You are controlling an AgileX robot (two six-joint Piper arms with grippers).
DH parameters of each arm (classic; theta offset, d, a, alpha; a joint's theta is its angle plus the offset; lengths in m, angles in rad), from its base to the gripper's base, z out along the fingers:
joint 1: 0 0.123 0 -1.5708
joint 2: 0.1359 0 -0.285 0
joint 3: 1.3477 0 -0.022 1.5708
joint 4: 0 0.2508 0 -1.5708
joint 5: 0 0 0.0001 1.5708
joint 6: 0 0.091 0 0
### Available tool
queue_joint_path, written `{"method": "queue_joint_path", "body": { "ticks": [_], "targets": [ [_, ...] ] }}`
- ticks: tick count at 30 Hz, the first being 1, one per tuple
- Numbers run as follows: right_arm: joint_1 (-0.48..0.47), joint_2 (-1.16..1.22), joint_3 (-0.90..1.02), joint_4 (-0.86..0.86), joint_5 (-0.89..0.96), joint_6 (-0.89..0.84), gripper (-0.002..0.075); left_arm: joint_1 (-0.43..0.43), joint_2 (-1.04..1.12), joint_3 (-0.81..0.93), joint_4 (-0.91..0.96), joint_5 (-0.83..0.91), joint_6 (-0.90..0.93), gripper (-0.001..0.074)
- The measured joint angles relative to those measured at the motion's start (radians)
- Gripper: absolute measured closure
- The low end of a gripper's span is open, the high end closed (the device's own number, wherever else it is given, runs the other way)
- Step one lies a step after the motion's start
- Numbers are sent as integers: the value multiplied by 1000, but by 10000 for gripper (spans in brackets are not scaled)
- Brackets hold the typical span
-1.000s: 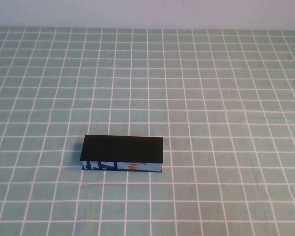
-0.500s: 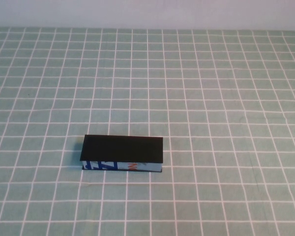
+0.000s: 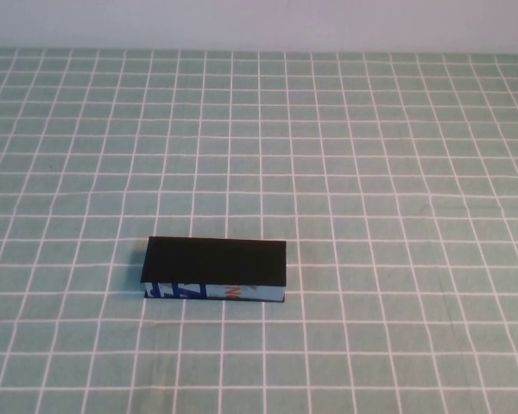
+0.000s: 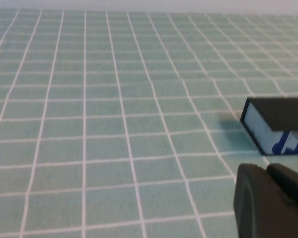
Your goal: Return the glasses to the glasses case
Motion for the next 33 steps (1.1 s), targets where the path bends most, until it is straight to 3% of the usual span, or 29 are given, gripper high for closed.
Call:
{"method": "queue_joint_path", "body": {
  "ticks": [33],
  "targets": [
    [0, 0, 0, 44, 0, 0, 737, 0, -1, 0, 18, 43, 1, 734]
  ]
}}
